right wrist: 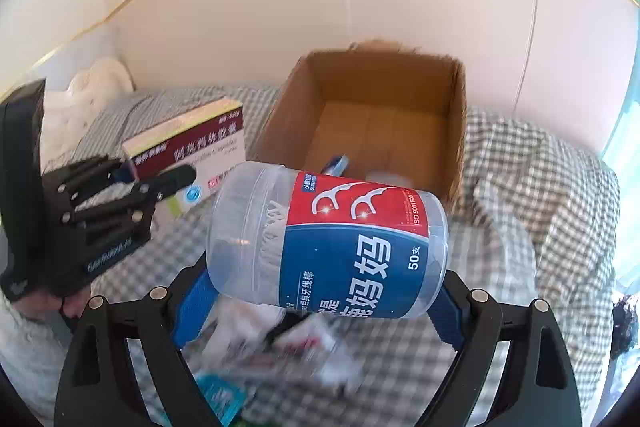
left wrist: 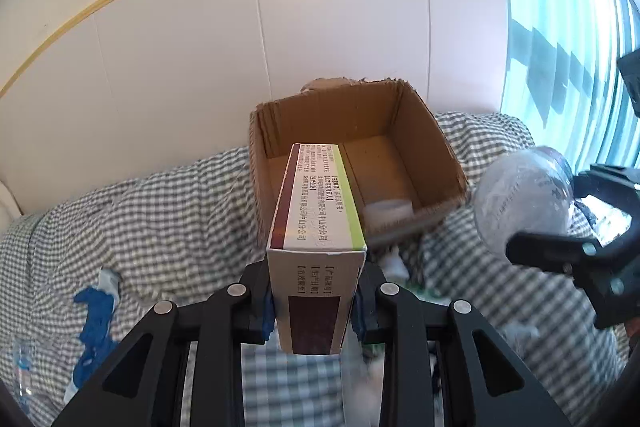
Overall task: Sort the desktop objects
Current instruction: 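Carry the medicine box and floss-pick jar with both grippers over the box, then open both grippers to drop the medicine box and jar into the box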
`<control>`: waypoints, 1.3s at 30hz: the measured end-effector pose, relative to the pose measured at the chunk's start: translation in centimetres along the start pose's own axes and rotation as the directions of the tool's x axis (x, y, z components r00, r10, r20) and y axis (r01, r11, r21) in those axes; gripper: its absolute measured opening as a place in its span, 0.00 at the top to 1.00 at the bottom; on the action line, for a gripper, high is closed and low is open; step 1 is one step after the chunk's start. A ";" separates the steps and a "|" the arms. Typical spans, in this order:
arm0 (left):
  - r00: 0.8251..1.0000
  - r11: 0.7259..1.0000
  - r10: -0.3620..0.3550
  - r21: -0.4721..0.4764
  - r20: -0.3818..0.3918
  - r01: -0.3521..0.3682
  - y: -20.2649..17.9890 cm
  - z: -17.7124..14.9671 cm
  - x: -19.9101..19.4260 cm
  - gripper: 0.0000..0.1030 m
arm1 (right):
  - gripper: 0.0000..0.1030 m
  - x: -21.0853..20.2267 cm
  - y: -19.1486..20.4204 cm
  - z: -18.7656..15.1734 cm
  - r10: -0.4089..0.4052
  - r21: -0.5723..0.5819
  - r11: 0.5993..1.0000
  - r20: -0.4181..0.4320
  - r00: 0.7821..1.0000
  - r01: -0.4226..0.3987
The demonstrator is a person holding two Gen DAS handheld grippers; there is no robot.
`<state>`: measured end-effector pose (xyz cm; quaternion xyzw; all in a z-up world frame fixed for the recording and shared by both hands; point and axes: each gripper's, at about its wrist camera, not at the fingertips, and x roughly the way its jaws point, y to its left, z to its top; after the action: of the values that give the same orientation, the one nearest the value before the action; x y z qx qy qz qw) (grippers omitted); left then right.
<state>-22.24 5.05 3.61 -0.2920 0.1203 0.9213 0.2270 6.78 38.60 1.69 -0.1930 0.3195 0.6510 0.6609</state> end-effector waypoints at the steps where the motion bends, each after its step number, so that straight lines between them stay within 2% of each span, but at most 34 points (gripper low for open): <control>1: 1.000 1.000 0.001 0.002 -0.002 -0.001 0.0 0.7 0.9 0.72 | 0.13 0.7 -0.7 1.1 -0.004 0.008 1.000 0.002 1.000 0.004; 8: 1.000 1.000 -0.011 0.015 -0.017 0.012 -0.3 4.4 7.5 0.72 | 0.13 6.5 -4.5 6.6 -0.010 0.056 0.998 0.001 1.000 0.010; 14: 0.998 1.000 -0.030 -0.003 -0.063 0.030 -0.6 5.7 14.7 0.72 | 0.13 13.2 -7.3 9.8 -0.013 0.079 0.997 -0.030 0.999 0.016; 20: 0.995 0.999 -0.036 0.012 -0.095 0.037 -0.7 5.2 19.5 0.72 | 0.13 19.5 -10.0 11.8 -0.036 0.089 0.995 -0.054 0.998 0.040; 22: 0.995 0.999 -0.039 0.019 -0.086 0.041 -0.8 4.7 20.2 0.72 | 0.12 20.2 -10.0 12.2 -0.084 0.075 0.993 -0.032 0.996 0.086; 25: 0.993 0.999 -0.047 -0.027 -0.107 0.045 -0.3 4.0 21.0 0.70 | 0.11 20.2 -9.4 12.5 -0.064 0.038 0.997 0.004 0.998 0.064; 26: 0.991 0.997 -0.065 -0.046 -0.121 0.060 0.0 3.8 21.2 0.68 | 0.11 19.9 -9.3 12.6 -0.061 0.037 0.998 0.018 0.998 0.060; 28: 0.988 0.996 -0.076 -0.064 -0.133 0.068 0.4 3.5 21.2 0.53 | 0.11 19.6 -9.5 12.8 -0.059 0.052 0.997 0.035 0.998 0.057; 30: 0.990 0.995 -0.072 -0.076 -0.122 0.063 0.5 3.1 20.2 0.29 | 0.11 18.7 -9.6 12.7 -0.048 0.078 0.996 0.056 0.997 0.044; 32: 0.994 0.996 -0.056 -0.081 -0.095 0.048 0.9 2.6 18.3 0.12 | 0.11 17.6 -9.6 12.5 -0.050 0.096 0.994 0.067 0.997 0.044; 35: 0.998 0.997 -0.040 -0.068 -0.054 0.036 0.8 2.3 15.4 0.10 | 0.11 15.4 -9.4 11.3 -0.061 0.115 0.992 0.076 0.995 0.052; 39: 0.999 0.998 -0.014 -0.058 -0.044 0.011 1.2 1.0 11.5 0.04 | 0.11 12.8 -9.5 8.7 -0.072 0.121 0.991 0.059 0.996 0.064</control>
<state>-31.63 8.35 -2.33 -0.3195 0.0967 0.9162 0.2215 16.93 53.13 -2.18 -0.1433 0.3302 0.6136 0.7028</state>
